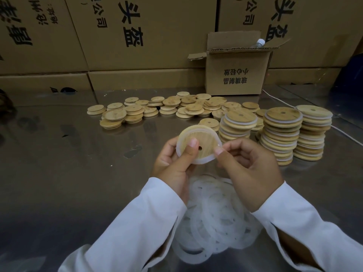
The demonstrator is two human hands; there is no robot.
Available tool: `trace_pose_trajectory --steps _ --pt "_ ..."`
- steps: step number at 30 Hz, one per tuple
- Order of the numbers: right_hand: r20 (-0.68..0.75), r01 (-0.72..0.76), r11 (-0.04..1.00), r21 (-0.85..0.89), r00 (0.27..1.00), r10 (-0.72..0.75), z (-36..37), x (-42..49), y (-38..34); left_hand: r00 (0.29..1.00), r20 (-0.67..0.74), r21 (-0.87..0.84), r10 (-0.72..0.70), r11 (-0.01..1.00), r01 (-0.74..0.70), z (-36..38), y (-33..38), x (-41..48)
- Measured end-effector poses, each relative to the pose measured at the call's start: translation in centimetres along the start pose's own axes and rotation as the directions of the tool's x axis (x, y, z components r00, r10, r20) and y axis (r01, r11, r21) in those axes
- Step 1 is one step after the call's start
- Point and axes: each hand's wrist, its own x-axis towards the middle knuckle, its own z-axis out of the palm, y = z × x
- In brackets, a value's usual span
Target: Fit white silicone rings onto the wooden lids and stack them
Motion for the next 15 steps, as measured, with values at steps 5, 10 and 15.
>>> trace_pose_trajectory --steps 5,10,15 --pt "-0.053 0.020 0.995 -0.102 0.998 -0.025 -0.54 0.74 0.85 0.997 0.043 0.291 0.065 0.954 -0.074 -0.07 -0.29 -0.31" --pt "-0.036 0.156 0.945 -0.287 0.984 -0.173 -0.56 0.67 1.13 0.992 0.112 0.513 0.065 0.851 -0.114 -0.12 -0.63 -0.53" --pt "0.096 0.309 0.842 -0.442 0.950 -0.298 -0.71 0.42 0.94 0.985 0.150 0.573 0.086 0.804 -0.158 -0.20 -0.46 -0.61"
